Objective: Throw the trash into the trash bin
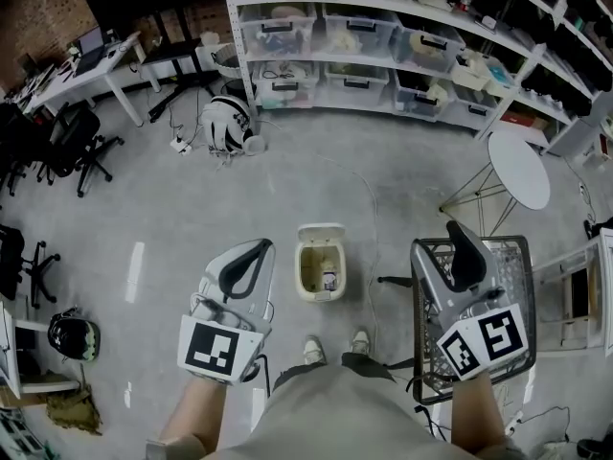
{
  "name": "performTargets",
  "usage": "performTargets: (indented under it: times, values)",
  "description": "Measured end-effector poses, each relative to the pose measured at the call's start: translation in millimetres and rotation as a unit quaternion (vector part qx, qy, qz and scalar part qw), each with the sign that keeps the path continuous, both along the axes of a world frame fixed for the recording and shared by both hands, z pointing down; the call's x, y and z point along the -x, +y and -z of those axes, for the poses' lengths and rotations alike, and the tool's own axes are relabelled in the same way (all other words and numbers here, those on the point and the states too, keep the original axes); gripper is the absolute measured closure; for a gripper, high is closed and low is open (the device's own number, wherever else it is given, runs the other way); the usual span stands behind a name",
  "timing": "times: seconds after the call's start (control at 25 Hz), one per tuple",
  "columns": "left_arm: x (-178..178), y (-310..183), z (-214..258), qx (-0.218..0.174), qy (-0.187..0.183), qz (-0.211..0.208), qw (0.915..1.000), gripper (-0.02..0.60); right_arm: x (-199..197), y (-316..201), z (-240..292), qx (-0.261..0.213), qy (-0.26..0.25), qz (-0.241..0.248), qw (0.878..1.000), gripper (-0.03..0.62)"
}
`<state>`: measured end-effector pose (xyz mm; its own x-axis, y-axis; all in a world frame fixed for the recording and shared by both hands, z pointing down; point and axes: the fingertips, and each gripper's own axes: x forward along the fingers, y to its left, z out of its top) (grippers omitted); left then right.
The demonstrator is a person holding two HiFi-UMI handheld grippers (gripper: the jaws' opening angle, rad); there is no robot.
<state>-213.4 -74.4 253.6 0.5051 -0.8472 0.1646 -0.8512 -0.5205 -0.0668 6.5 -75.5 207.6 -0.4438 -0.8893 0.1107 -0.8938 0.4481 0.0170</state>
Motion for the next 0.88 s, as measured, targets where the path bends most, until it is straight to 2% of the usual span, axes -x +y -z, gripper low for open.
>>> performTargets:
  times: [0.2,0.36,0.6,0.72,0.88]
  values:
    - [-29.2,-15.2,2.9,-0.003,-0.006,-0.019,0.9998,0.578,-32.5,-8.2,1.2,-0.006,0.001,-0.024,1.000,0.341]
    - [-68.6,-33.8,6.9,-0.009,-0.009,-0.044,0.9989,0.578,-74.6,-15.4,-0.1,-0.005,0.010,-0.054,0.998,0.341]
    - [-148.9,-54.3,10.2,-0.022,0.033,-0.121,0.9919,0.578,-151.8,-14.5,-12.3,0.000,0.061,-0.109,0.992,0.341]
    - [-193.4,-64.4,0.9,-0.011,0.036,-0.146,0.9886,0.578,-197.2,-14.9,-26.4,0.011,0.070,-0.139,0.988,0.341]
    - [-252.0,-76.7,-14.4,-0.001,0.025,-0.184,0.9826,0.579,-250.4,-18.5,-58.0,0.031,0.109,-0.176,0.978,0.341]
